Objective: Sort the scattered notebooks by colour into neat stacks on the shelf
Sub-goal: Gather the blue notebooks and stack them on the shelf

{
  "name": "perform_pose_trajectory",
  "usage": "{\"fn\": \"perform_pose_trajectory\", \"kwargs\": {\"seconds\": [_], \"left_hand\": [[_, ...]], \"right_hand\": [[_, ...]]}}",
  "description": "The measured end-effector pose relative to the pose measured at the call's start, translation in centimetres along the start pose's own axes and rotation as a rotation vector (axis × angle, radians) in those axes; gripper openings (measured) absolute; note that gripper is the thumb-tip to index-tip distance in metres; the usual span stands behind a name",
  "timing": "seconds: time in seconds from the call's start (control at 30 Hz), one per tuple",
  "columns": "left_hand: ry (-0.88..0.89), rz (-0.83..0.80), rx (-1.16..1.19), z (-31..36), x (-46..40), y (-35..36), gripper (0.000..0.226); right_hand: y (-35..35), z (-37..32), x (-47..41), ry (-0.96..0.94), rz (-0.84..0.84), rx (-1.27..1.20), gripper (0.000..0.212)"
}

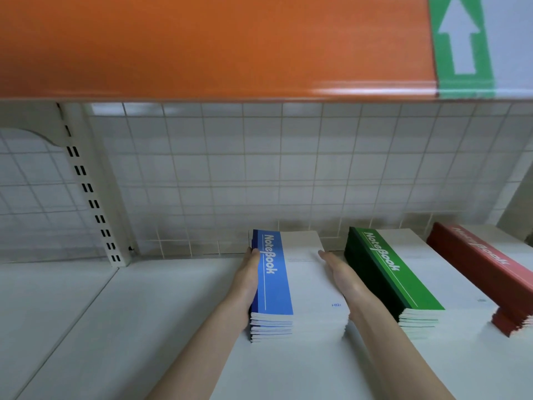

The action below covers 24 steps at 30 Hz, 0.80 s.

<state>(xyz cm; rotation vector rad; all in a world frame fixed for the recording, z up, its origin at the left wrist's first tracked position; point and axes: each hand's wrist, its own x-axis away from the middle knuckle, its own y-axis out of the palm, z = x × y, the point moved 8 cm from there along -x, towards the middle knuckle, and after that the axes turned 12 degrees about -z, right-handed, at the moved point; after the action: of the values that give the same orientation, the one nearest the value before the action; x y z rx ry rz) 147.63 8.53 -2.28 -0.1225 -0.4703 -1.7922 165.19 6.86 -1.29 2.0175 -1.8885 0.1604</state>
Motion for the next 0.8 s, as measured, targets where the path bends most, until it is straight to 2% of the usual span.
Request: {"fn": "perform_pose_trajectory", "kwargs": {"seconds": [0.1,0.23,0.43,0.53,0.67,0.8], "left_hand": [[-0.014,0.002,0.046,-0.2,0.1,-0.1,0.051],[-0.024,-0.079,0.07,-0.5,-0.2,0.0,0.053],[0.026,-0.137,-0.004,-0.5,-0.1,0.0,0.05],[0.048,-0.12,0.057,-0.9,0.4,0.3,0.051],[0.046,-0.094,0.093,-1.2,0.4,0.2,0.053],[0.055,-0.138,-0.05,-0.4,0.5,0.3,0.052]], "right_hand": [[-0.3,0.3,-0.6,0.001,-0.004,0.043,0.057],[0.0,0.6,-0.4,0.008,-0.046,-0.047,0.048],[-0.7,-0.5,0.3,-0.154,-0.012,0.115,0.073],[0.0,-0.2,0.3,-0.166,-0.038,0.16,0.072],[0.5,-0.5,0.1,-0.113,-0.1,0.054,0.066],[0.3,-1.3,0.6,-0.174,-0.093,0.091,0.068]]}}
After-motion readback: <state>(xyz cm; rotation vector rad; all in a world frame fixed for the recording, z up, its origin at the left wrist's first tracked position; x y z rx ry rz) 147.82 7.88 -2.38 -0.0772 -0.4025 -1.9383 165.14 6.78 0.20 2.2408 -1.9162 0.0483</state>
